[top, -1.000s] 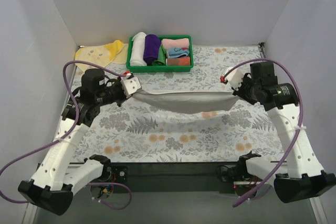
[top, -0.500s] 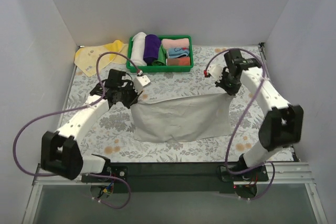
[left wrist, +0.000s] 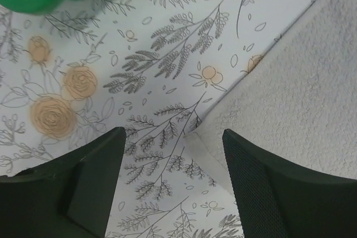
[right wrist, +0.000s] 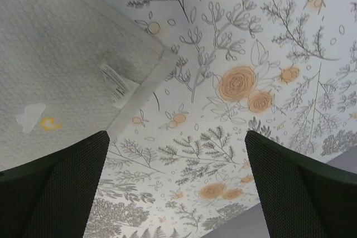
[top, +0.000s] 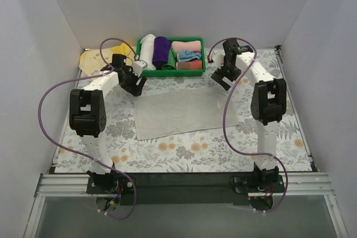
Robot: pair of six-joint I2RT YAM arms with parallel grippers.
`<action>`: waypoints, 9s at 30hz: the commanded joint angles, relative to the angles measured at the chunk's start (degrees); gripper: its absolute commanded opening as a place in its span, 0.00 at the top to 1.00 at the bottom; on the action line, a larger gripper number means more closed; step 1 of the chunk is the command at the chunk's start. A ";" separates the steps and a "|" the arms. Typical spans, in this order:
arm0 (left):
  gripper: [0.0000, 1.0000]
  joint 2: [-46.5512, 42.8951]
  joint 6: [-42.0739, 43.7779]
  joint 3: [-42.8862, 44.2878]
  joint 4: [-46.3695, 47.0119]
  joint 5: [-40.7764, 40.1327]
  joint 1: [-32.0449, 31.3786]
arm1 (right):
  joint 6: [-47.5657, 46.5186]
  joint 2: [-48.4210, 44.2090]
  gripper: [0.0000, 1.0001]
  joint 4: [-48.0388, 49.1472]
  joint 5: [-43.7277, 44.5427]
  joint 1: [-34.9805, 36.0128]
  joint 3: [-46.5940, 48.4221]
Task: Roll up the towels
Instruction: Flatten the towel, then fold the towel
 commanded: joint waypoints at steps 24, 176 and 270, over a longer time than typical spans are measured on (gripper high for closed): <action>0.74 -15.78 18.85 -20.42 -15.49 4.91 -10.35 | 5.03 -20.73 0.85 -2.49 -16.66 -1.08 -35.61; 0.52 11.30 9.36 12.90 -12.41 17.54 7.32 | 10.48 3.62 0.99 -1.26 -15.61 -3.27 -4.58; 1.00 -27.62 38.00 -27.43 -14.53 21.95 6.97 | -2.17 -23.36 0.99 -1.17 -22.11 -6.00 -33.84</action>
